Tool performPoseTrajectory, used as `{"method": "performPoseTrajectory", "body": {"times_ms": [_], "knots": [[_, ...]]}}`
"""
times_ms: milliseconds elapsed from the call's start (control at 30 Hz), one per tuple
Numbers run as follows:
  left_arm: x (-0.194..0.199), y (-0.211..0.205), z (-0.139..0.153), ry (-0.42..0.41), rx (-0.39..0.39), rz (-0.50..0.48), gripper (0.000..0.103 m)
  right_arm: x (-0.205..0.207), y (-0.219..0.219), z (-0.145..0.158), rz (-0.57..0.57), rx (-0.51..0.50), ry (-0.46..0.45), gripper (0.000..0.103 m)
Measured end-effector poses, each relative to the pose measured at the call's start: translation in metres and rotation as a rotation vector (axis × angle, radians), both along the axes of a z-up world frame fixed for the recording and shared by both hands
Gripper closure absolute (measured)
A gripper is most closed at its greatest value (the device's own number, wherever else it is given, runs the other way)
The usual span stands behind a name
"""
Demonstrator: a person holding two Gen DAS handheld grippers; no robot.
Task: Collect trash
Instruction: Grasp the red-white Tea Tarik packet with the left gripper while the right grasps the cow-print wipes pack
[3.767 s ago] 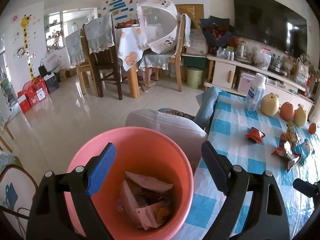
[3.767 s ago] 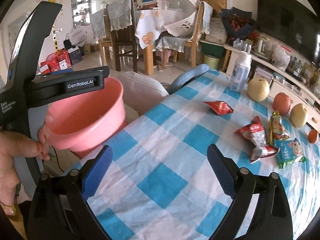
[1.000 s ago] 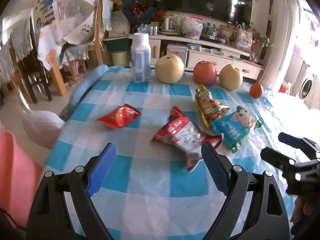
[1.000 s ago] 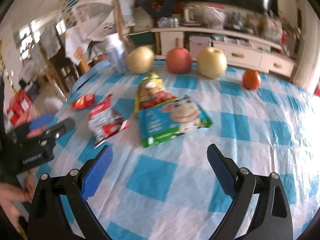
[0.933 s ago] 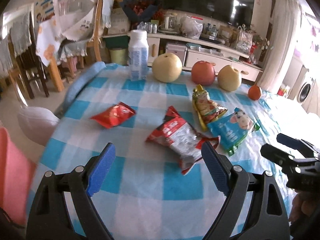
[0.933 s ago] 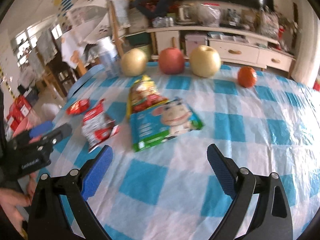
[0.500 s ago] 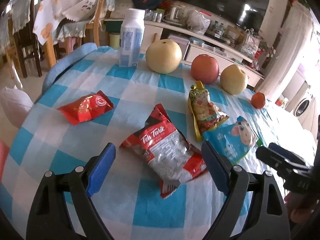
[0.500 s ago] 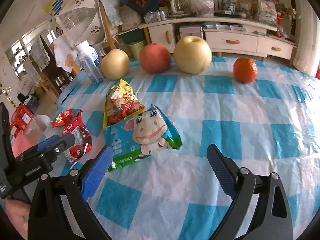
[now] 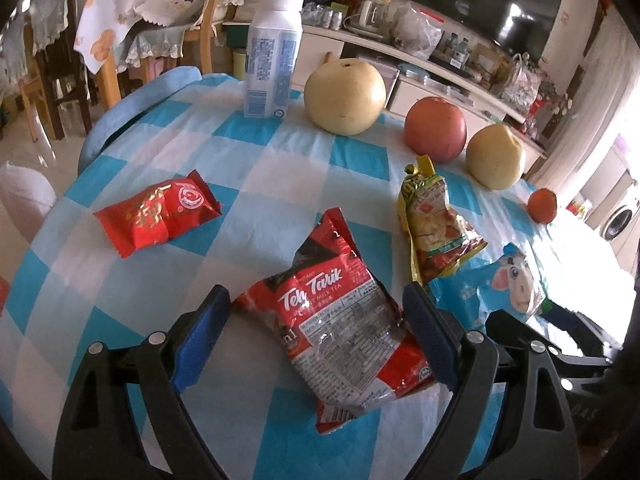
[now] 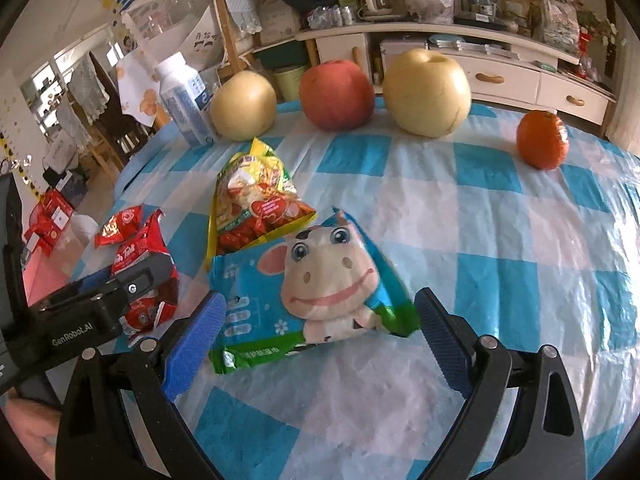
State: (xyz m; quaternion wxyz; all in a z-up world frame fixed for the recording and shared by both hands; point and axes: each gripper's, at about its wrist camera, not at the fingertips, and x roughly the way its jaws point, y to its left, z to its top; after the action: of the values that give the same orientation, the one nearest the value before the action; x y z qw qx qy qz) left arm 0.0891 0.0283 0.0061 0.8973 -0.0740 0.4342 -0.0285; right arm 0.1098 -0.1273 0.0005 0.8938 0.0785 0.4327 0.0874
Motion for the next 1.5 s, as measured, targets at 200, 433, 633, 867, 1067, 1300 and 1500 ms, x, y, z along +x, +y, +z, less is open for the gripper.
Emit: {"method": "performPoseTrajectory", "body": {"times_ms": [200, 433, 633, 867, 1067, 1300, 1500], "knots": [[0.003, 0.000, -0.001, -0.010, 0.030, -0.015, 0.015, 0.004, 0.012, -0.002, 0.016, -0.047, -0.001, 0.006], [0.005, 0.003, -0.001, -0.014, 0.035, -0.047, 0.014, 0.003, 0.021, -0.004, 0.036, -0.106, 0.007, 0.005], [0.003, 0.003, -0.001, -0.015, 0.037, -0.066, 0.018, -0.003, 0.031, -0.003, 0.071, -0.160, -0.013, 0.020], [-0.002, 0.002, -0.002, -0.014, 0.041, -0.090, 0.021, -0.009, 0.032, -0.001, 0.101, -0.186, -0.034, 0.029], [-0.007, 0.003, -0.001, -0.005, 0.038, -0.099, 0.023, -0.019, 0.039, 0.001, 0.135, -0.232, -0.059, 0.031], [-0.016, 0.006, 0.001, 0.001, 0.039, -0.115, 0.025, -0.028, 0.036, 0.007, 0.135, -0.212, -0.072, 0.031], [-0.029, 0.016, 0.012, -0.025, 0.031, -0.121, 0.026, -0.038, 0.036, 0.018, 0.133, -0.166, -0.097, 0.031]]}}
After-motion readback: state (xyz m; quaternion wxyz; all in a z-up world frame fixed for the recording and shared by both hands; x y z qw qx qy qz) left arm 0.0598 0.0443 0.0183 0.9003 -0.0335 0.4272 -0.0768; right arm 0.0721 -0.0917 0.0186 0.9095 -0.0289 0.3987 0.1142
